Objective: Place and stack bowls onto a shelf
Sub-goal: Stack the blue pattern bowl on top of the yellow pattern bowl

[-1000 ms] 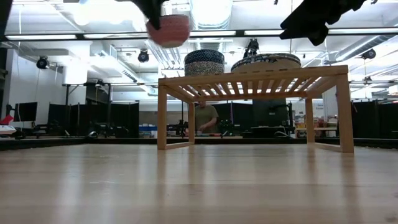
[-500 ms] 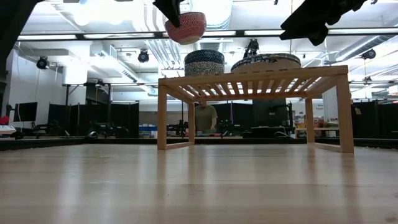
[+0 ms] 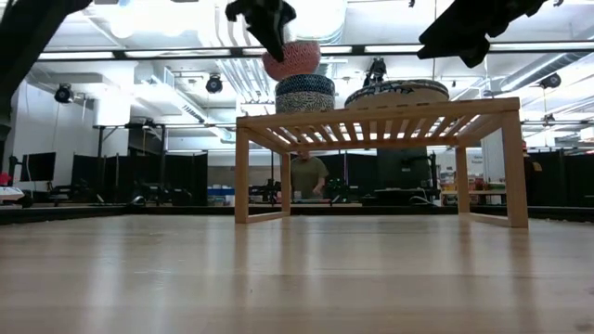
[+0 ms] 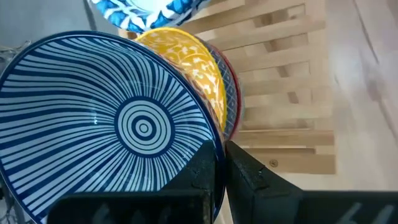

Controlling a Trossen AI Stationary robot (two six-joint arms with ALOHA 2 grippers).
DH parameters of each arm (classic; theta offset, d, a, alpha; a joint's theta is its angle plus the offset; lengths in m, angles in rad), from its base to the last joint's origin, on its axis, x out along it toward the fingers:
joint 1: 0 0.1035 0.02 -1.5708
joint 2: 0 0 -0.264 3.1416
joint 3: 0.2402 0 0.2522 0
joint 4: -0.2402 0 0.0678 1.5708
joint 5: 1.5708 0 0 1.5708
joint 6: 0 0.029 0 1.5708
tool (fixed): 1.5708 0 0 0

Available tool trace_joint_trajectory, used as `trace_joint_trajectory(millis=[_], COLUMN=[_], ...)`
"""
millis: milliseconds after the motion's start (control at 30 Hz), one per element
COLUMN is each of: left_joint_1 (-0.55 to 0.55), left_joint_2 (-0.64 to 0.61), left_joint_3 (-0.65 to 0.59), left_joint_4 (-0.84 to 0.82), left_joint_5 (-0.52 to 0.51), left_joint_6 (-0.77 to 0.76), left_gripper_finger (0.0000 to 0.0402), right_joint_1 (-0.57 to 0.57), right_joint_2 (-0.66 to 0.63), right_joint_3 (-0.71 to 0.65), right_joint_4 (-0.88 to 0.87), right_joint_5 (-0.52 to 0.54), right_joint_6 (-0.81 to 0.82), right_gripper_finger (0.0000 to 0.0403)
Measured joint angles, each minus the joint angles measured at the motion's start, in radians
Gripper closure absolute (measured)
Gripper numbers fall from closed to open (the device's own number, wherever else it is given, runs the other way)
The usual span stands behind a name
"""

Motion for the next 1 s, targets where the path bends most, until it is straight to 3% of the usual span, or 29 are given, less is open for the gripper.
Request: trace_joint_trajectory(millis=[1000], left_joint_1=[0.021], left_joint_2=[0.062], left_joint_3=[0.001], left_joint_4=[0.048], left_joint_5=[0.082], left_joint_6=[0.034], left_gripper_finger=[0.0368], right_joint_1=[0.0], right_joint_2=[0.0], right_joint_3=[0.0], right_joint_4=[-0.002], right_joint_5=[0.0], right_joint_6=[-0.014], right_gripper_finger=[0.0247])
